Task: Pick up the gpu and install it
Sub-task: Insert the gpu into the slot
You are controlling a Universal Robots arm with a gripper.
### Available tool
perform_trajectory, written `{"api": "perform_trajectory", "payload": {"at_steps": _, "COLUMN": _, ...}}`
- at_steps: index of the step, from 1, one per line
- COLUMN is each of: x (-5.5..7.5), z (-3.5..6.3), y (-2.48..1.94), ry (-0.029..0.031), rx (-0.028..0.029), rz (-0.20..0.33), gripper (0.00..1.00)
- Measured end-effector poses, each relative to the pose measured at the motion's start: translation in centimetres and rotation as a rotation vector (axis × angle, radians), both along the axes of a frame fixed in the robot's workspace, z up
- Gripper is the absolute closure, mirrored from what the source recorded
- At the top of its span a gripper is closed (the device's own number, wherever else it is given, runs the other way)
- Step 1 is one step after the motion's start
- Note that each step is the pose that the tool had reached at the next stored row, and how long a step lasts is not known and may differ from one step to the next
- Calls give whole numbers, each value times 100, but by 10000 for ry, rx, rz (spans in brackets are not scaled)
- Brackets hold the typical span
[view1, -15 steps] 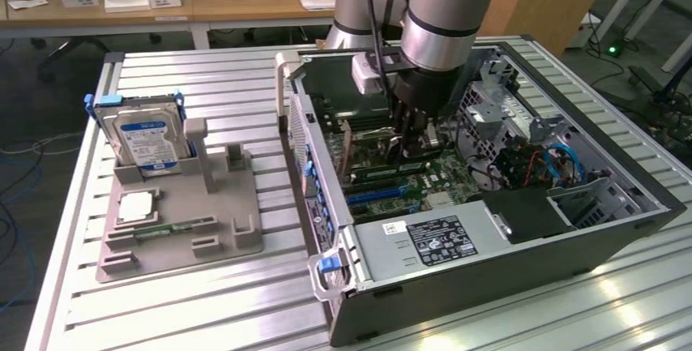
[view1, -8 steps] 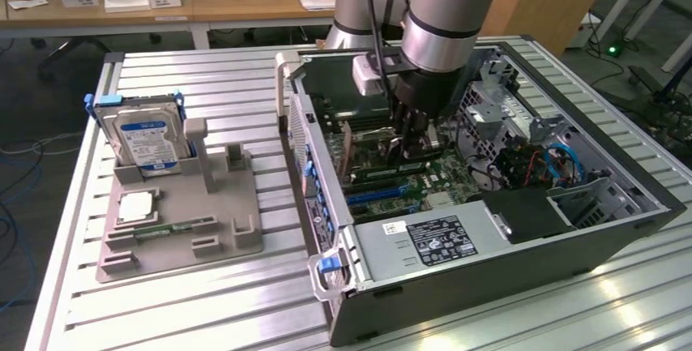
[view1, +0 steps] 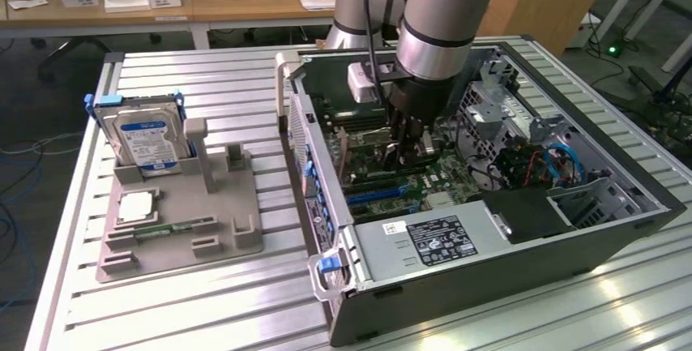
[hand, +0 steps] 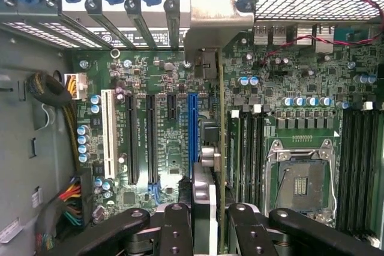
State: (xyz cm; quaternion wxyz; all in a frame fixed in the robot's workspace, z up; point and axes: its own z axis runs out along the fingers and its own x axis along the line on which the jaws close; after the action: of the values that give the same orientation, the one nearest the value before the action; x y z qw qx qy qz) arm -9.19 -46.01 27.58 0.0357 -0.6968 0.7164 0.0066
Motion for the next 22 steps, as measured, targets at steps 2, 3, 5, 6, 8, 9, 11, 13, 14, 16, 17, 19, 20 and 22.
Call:
{"api": "perform_trajectory", "payload": {"at_steps": 2, "x": 0, "z": -4, "y": -15, "ry": 1, "rx": 1, "rz": -1, "gripper": 72}}
{"api": "perform_trajectory", "payload": {"at_steps": 3, "x": 0, "z": -6, "y": -23, "ry": 1, "rx": 0, "rz": -1, "gripper": 72}}
{"api": "perform_trajectory", "payload": {"at_steps": 5, "x": -5, "z": -15, "y": -27, "ry": 0, "rx": 2, "rz": -4, "gripper": 72}}
{"api": "perform_trajectory", "payload": {"at_steps": 6, "x": -12, "z": -20, "y": -28, "ry": 1, "rx": 0, "rz": -3, "gripper": 72}}
{"api": "perform_trajectory", "payload": {"at_steps": 8, "x": -17, "z": -35, "y": -28, "ry": 1, "rx": 1, "rz": -1, "gripper": 72}}
{"api": "perform_trajectory", "payload": {"at_steps": 9, "x": -17, "z": -43, "y": -28, "ry": 2, "rx": 0, "rz": 0, "gripper": 72}}
{"api": "perform_trajectory", "payload": {"at_steps": 11, "x": -17, "z": -58, "y": -37, "ry": 4, "rx": -1, "rz": -1, "gripper": 72}}
{"api": "perform_trajectory", "payload": {"at_steps": 13, "x": -18, "z": -70, "y": -44, "ry": 5, "rx": 0, "rz": -3, "gripper": 72}}
{"api": "perform_trajectory", "payload": {"at_steps": 14, "x": -21, "z": -75, "y": -44, "ry": 5, "rx": 0, "rz": -3, "gripper": 72}}
{"api": "perform_trajectory", "payload": {"at_steps": 16, "x": -24, "z": -85, "y": -45, "ry": 6, "rx": 0, "rz": 0, "gripper": 72}}
{"api": "perform_trajectory", "payload": {"at_steps": 17, "x": -24, "z": -90, "y": -45, "ry": 7, "rx": 0, "rz": 1, "gripper": 72}}
{"api": "perform_trajectory", "payload": {"at_steps": 19, "x": -25, "z": -97, "y": -45, "ry": 10, "rx": -2, "rz": 0, "gripper": 72}}
{"api": "perform_trajectory", "payload": {"at_steps": 20, "x": -25, "z": -98, "y": -45, "ry": 10, "rx": -3, "rz": -1, "gripper": 72}}
{"api": "perform_trajectory", "payload": {"at_steps": 22, "x": -25, "z": -98, "y": -45, "ry": 10, "rx": -2, "rz": -1, "gripper": 72}}
